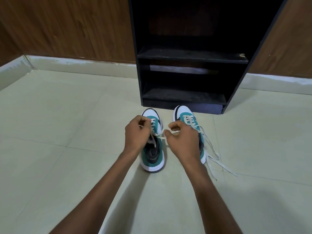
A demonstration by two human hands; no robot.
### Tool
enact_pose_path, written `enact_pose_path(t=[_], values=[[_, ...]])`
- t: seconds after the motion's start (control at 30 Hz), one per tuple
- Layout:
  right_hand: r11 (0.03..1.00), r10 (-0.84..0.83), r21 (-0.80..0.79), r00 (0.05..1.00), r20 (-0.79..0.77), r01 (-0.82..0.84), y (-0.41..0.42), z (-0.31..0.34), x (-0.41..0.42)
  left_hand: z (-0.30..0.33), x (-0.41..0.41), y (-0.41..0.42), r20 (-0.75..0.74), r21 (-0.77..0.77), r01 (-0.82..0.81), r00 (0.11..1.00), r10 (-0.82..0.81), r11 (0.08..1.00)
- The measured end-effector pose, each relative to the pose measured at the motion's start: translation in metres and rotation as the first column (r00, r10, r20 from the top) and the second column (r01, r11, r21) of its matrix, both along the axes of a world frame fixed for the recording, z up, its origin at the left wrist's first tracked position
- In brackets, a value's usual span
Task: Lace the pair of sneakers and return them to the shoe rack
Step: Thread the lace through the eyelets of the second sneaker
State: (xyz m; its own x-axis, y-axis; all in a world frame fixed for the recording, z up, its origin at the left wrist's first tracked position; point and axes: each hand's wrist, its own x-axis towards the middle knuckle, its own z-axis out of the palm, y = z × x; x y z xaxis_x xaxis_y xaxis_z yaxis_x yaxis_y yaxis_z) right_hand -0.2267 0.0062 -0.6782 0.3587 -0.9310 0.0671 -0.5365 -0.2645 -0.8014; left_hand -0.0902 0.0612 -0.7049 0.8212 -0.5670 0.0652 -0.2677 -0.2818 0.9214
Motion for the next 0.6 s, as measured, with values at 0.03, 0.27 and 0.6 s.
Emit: enact_pose_path(t=[0.03,0.27,0.6], values=[[0.994,-0.063,-0.084,0.998,0.016,0.064,-0.004,0.003,-0.008,0.004,-0.01,-0.006,0.028,-0.016,0.027,0.999,-0.027,0.999],[0.971,-0.228,-0.149,0.918,-0.324,0.188,-0.045,-0.01,-0.058,0.011,-0.08,-0.049,-0.042,0.068,0.345,0.938,-0.343,0.936],[0.902,-0.341,0.27,0.94,-0.033,0.337,-0.048,-0.026,-0.07,-0.004,-0.085,-0.061,0.168,0.265,0.378,0.888,-0.429,0.887]])
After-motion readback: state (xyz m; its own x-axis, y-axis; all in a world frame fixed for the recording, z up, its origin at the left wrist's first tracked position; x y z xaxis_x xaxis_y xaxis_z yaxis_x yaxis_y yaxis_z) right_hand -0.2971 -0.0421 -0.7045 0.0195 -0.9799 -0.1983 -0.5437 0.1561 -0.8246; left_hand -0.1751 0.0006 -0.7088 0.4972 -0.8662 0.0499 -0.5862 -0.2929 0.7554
